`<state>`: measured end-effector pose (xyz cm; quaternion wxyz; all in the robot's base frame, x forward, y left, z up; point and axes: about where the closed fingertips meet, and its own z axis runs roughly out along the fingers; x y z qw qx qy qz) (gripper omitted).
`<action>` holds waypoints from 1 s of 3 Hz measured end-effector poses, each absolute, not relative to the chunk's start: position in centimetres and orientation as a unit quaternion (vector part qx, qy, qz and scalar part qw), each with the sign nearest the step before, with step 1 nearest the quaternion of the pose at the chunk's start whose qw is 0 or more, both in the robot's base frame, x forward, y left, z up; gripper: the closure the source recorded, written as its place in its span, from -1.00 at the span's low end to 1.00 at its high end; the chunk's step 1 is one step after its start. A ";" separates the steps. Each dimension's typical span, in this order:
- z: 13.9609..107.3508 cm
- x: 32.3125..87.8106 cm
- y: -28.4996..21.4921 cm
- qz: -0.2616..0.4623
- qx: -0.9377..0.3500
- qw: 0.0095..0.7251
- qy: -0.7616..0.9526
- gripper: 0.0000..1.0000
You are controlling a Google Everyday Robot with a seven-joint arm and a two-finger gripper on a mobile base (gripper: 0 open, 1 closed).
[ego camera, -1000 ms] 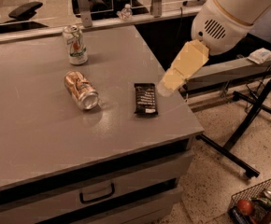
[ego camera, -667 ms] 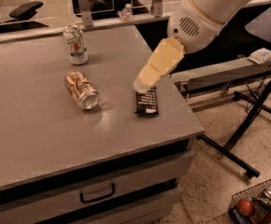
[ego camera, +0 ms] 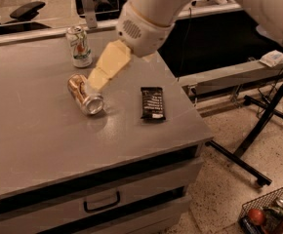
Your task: Pick orange can
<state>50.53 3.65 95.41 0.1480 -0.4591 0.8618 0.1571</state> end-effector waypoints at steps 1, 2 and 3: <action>94.3 51.5 8.7 0.137 -0.451 0.130 0.872 -1.00; 91.8 53.9 14.3 0.092 -0.448 0.105 0.883 -1.00; 89.9 55.5 16.3 0.061 -0.442 0.093 0.890 -1.00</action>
Offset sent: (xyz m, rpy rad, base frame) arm 0.0482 0.1527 -0.0480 -0.2322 0.0289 -0.0423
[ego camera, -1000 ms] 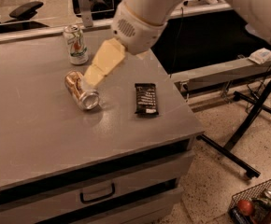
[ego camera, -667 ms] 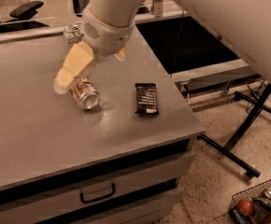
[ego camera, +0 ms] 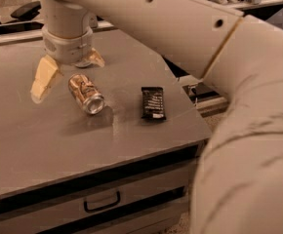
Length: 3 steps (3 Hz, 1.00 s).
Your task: Pick orange can
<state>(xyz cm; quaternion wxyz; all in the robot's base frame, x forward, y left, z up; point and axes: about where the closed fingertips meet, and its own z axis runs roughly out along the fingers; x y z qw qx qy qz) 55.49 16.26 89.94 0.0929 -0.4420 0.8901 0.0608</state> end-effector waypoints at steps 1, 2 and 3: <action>88.5 57.8 16.8 0.040 -0.425 0.086 0.900 -1.00; 87.3 59.2 16.8 0.030 -0.406 0.076 0.910 -1.00; 85.7 59.9 16.2 0.023 -0.388 0.061 0.919 -0.78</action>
Offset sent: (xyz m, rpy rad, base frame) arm 0.0503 -0.0020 -0.0395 -0.1133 0.0390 -0.1441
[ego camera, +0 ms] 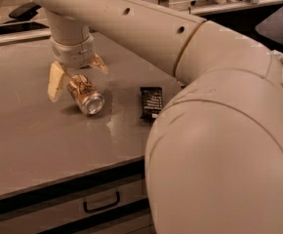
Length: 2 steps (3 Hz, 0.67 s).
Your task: Pick orange can
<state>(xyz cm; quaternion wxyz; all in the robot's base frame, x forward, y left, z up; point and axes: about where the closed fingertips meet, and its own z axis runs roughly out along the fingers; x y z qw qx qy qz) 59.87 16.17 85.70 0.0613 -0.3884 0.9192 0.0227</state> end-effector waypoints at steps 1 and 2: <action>85.1 60.2 15.8 0.018 -0.383 0.057 0.922 -0.30; 85.5 60.6 15.2 0.026 -0.382 0.059 0.922 0.15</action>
Offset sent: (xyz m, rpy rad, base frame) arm 0.0083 -0.0235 0.0058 0.0101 0.0234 -0.0167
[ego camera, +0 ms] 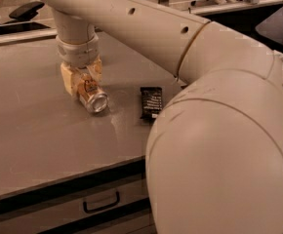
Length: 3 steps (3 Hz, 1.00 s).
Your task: Pick orange can
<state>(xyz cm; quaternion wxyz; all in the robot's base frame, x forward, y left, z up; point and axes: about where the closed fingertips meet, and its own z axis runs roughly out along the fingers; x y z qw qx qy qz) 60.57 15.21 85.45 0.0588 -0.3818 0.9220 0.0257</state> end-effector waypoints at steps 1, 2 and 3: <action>88.3 61.6 14.1 0.060 -0.384 0.090 0.917 0.64; 92.5 62.9 12.1 0.106 -0.384 0.130 0.908 0.99; 97.6 64.4 10.1 0.167 -0.376 0.178 0.894 1.00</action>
Offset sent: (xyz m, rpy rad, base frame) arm 0.0413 -0.0691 0.1529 0.3902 -0.1332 0.0382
